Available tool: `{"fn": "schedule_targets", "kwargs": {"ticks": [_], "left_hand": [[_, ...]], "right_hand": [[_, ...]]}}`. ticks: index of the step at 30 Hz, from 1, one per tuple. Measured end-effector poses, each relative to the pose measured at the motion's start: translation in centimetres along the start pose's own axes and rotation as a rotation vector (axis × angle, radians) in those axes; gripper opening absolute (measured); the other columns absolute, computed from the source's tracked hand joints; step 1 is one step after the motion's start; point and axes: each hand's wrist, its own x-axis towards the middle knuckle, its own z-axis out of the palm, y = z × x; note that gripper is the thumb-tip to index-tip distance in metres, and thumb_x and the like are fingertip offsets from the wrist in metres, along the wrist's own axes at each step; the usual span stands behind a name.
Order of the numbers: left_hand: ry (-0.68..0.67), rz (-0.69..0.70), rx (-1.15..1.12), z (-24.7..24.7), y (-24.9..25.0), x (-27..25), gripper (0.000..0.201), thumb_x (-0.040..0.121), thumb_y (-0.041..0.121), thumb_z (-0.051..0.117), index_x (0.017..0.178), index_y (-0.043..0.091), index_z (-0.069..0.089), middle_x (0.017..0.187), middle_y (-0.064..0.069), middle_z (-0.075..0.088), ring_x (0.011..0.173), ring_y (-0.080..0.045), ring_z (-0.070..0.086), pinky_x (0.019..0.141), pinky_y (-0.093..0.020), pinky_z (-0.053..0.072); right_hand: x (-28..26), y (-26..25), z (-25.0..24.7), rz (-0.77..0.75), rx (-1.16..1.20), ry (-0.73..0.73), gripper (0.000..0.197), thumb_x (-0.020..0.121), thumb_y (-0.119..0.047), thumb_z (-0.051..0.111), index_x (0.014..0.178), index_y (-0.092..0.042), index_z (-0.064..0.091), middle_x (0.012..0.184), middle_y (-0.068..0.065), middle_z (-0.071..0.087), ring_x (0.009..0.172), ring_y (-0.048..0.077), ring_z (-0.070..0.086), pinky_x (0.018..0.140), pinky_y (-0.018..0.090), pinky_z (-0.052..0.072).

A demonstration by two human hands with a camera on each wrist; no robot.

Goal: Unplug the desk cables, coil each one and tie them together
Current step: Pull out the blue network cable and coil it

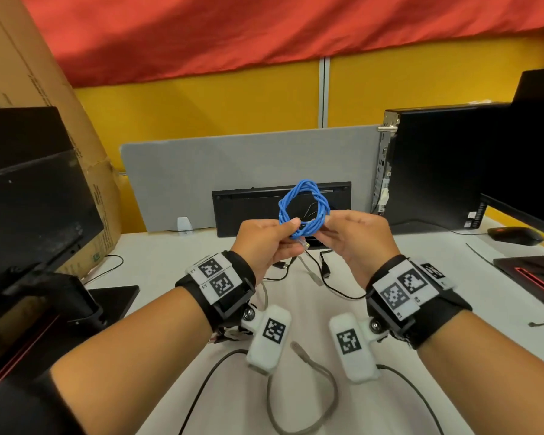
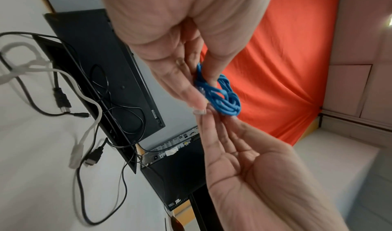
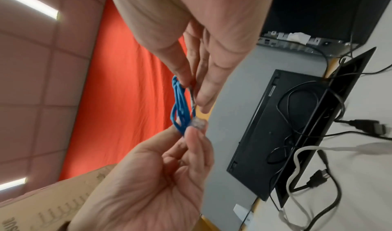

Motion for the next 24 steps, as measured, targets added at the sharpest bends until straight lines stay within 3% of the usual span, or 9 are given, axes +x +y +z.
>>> {"fn": "schedule_targets", "kwargs": {"ticks": [3, 6, 9, 12, 15, 21, 24], "left_hand": [[0.042, 0.021, -0.024, -0.4, -0.1, 0.0, 0.021, 0.090, 0.014, 0.066, 0.102, -0.003, 0.070, 0.078, -0.013, 0.071, 0.066, -0.018, 0.070, 0.061, -0.022, 0.058], [0.080, 0.026, -0.049, -1.0, 0.0, 0.1, 0.019, 0.089, 0.015, 0.068, 0.099, -0.001, 0.071, 0.079, -0.014, 0.072, 0.067, -0.019, 0.071, 0.061, -0.023, 0.059], [0.043, 0.008, -0.044, -1.2, -0.2, 0.0, 0.021, 0.088, 0.017, 0.069, 0.098, -0.002, 0.071, 0.080, -0.015, 0.073, 0.068, -0.020, 0.071, 0.061, -0.023, 0.058], [-0.016, -0.033, -0.098, -1.5, -0.3, -0.1, 0.024, 0.091, 0.021, 0.065, 0.101, -0.001, 0.070, 0.078, -0.014, 0.071, 0.067, -0.021, 0.069, 0.062, -0.025, 0.057], [-0.030, -0.067, -0.151, -2.1, -0.2, 0.0, 0.029, 0.097, 0.022, 0.056, 0.108, -0.003, 0.065, 0.075, -0.015, 0.068, 0.063, -0.020, 0.066, 0.060, -0.027, 0.057], [-0.045, -0.062, -0.102, -2.5, 0.0, -0.1, 0.032, 0.099, 0.020, 0.052, 0.110, -0.007, 0.064, 0.085, -0.021, 0.069, 0.065, -0.022, 0.066, 0.061, -0.027, 0.057], [-0.065, -0.069, -0.109, -2.4, -0.4, -0.1, 0.030, 0.100, 0.018, 0.050, 0.110, -0.006, 0.064, 0.087, -0.021, 0.069, 0.066, -0.023, 0.067, 0.061, -0.028, 0.058]], "right_hand": [[-0.4, -0.2, 1.0, 0.015, 0.040, -0.067, 0.020, 0.090, 0.005, 0.051, 0.093, 0.003, 0.070, 0.089, 0.018, 0.075, 0.087, 0.027, 0.073, 0.075, 0.029, 0.059], [-0.7, 0.0, 2.0, -0.013, -0.035, -0.078, 0.011, 0.088, -0.007, 0.063, 0.093, -0.004, 0.073, 0.090, 0.014, 0.075, 0.089, 0.024, 0.073, 0.080, 0.032, 0.058], [-0.4, 0.8, 2.5, -0.071, -0.166, -0.031, 0.015, 0.085, -0.014, 0.071, 0.100, -0.012, 0.072, 0.092, 0.008, 0.075, 0.090, 0.019, 0.072, 0.085, 0.031, 0.056], [0.0, 1.0, 2.6, -0.011, -0.019, -0.056, 0.017, 0.089, -0.007, 0.064, 0.106, -0.007, 0.068, 0.094, 0.014, 0.073, 0.091, 0.024, 0.071, 0.082, 0.032, 0.057], [0.0, 1.1, 2.8, 0.041, 0.084, -0.144, 0.010, 0.093, -0.006, 0.057, 0.099, -0.005, 0.066, 0.078, 0.008, 0.073, 0.078, 0.020, 0.072, 0.069, 0.025, 0.057], [0.2, 1.7, 3.3, 0.132, 0.264, -0.221, 0.025, 0.100, -0.010, 0.043, 0.122, -0.003, 0.055, 0.071, 0.002, 0.064, 0.077, 0.016, 0.066, 0.084, 0.032, 0.052], [0.2, 1.9, 3.7, 0.192, 0.410, -0.246, 0.027, 0.101, -0.009, 0.039, 0.124, -0.002, 0.051, 0.069, 0.004, 0.055, 0.079, 0.021, 0.066, 0.079, 0.037, 0.055]]}}
